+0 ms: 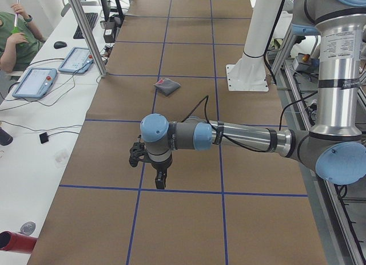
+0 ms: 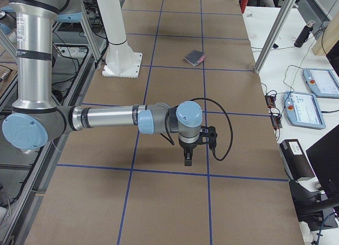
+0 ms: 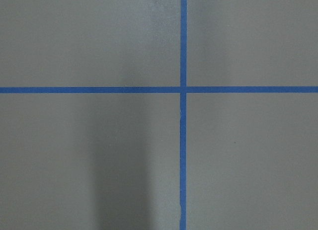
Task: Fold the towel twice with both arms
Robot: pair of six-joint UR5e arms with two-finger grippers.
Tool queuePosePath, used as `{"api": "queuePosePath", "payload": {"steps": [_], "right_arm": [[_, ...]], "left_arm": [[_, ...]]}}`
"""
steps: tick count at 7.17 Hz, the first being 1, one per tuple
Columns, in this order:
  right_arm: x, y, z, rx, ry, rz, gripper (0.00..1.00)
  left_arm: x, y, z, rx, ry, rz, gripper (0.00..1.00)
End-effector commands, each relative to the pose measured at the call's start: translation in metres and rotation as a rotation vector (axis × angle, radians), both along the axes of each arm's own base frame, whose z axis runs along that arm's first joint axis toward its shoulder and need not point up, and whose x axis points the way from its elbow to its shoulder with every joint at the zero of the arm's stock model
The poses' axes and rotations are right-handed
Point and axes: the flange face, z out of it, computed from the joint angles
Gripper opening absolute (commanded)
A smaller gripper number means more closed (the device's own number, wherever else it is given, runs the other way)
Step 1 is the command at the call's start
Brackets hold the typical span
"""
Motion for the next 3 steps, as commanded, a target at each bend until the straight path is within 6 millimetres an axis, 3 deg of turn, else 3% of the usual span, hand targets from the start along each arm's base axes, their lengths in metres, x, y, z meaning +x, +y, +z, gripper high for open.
{"api": "queuePosePath", "payload": {"steps": [1, 3], "right_arm": [[-0.0001, -0.0006, -0.0028, 0.005, -0.002, 0.001, 1.00], [0.0001, -0.0014, -0.0034, 0.028, 0.001, 0.001, 1.00]], "left_arm": [[0.0000, -0.0006, 0.0010, 0.000, 0.000, 0.001, 1.00], [0.0000, -0.0006, 0.0010, 0.000, 0.000, 0.001, 1.00]]}}
